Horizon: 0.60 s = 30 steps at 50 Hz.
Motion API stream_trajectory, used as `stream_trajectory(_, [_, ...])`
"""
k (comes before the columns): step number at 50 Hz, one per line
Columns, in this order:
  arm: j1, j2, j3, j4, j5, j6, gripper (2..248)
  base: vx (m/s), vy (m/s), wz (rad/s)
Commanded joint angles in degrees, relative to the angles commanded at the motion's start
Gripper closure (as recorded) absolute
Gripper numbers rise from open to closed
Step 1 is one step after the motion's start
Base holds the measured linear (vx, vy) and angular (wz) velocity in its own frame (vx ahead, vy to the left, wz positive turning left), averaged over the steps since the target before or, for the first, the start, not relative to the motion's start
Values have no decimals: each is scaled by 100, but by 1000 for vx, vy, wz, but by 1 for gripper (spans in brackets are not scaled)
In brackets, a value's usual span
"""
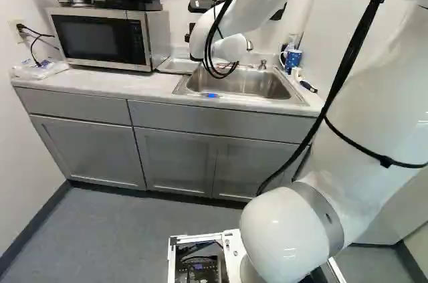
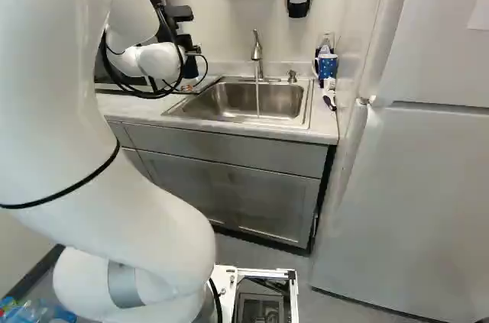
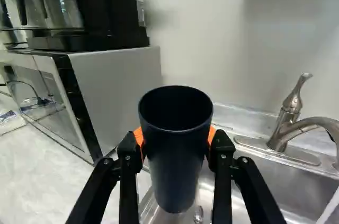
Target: Rinse the cup and place it in the tray
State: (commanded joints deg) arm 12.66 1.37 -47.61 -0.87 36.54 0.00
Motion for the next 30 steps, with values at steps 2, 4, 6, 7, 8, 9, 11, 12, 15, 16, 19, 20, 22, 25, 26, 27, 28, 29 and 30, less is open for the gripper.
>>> stream_trajectory(2, [-34, 4, 4, 0, 0, 0, 125, 0, 0, 0])
stream_trajectory(4, [-69, 7, 7, 0, 0, 0, 125, 0, 0, 0])
stream_trajectory(6, [-103, 10, 10, 0, 0, 0, 125, 0, 0, 0])
stream_trajectory(7, [-120, 11, 11, 0, 0, 0, 125, 0, 0, 0])
stream_trajectory(8, [-137, 12, 12, 0, 0, 0, 125, 0, 0, 0])
stream_trajectory(9, [-154, 13, 13, 0, 0, 0, 125, 0, 0, 0])
stream_trajectory(11, [-189, 15, 15, 0, 0, 0, 125, 0, 0, 0])
stream_trajectory(12, [-206, 16, 16, 0, 0, 0, 125, 0, 0, 0])
stream_trajectory(15, [-258, 18, 18, 0, 0, 0, 125, 0, 0, 0])
stream_trajectory(16, [-275, 18, 18, 0, 0, 0, 125, 0, 0, 0])
stream_trajectory(19, [-326, 19, 19, 0, 0, 0, 125, 0, 0, 0])
stream_trajectory(20, [-343, 19, 19, 0, 0, 0, 125, 0, 0, 0])
stream_trajectory(22, [-378, 18, 19, 0, 0, 0, 125, 0, 0, 0])
stream_trajectory(25, [-429, 15, 15, 0, 0, 0, 125, 0, 0, 0])
stream_trajectory(26, [-447, 13, 13, 0, 0, 0, 125, 0, 0, 0])
stream_trajectory(27, [-464, 10, 11, 0, 0, 0, 125, 0, 0, 0])
stream_trajectory(28, [-481, 7, 8, 0, 0, 0, 125, 0, 0, 0])
stream_trajectory(29, [-499, 3, 3, 0, 0, 0, 125, 0, 0, 0])
stream_trajectory(30, [-516, -2, -2, 0, 0, 0, 125, 0, 0, 0])
